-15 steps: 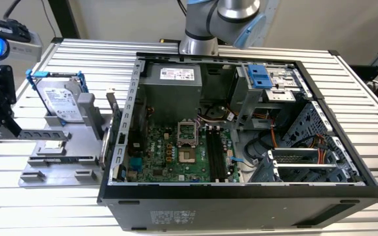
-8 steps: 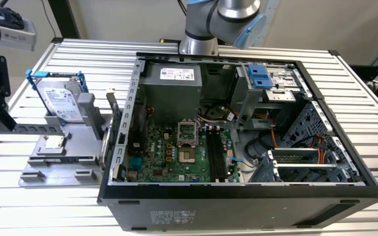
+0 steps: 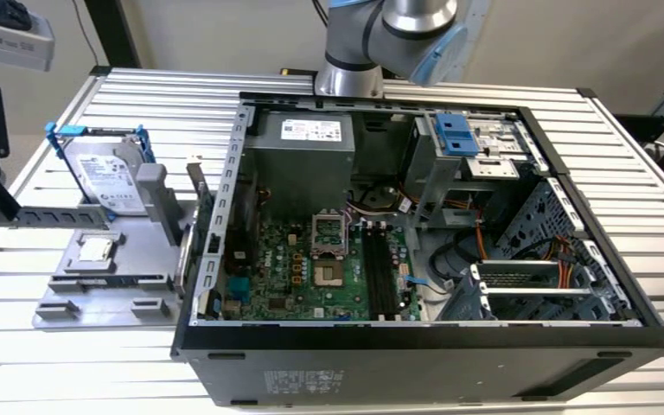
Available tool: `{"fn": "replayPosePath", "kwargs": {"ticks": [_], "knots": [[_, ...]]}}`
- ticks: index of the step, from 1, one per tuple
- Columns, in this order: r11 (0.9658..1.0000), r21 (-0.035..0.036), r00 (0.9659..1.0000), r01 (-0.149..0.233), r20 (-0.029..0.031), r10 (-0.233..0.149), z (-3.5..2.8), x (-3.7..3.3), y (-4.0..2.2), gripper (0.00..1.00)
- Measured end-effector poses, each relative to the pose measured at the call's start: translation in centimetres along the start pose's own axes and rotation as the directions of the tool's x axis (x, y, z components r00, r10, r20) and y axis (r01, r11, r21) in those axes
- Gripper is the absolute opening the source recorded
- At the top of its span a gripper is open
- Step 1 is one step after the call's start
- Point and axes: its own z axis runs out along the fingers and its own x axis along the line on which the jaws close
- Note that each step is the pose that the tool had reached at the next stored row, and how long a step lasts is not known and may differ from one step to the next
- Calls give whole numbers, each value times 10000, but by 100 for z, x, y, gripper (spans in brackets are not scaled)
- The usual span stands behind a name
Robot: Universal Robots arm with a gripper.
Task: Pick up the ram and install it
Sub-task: 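Pick up the ram and move it above insertion slot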
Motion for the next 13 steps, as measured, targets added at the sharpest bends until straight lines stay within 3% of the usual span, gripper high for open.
{"fn": "replayPosePath", "kwargs": {"ticks": [13], "knots": [[10000,1,10000,0,0,0,-171,-4,1,0]]}}
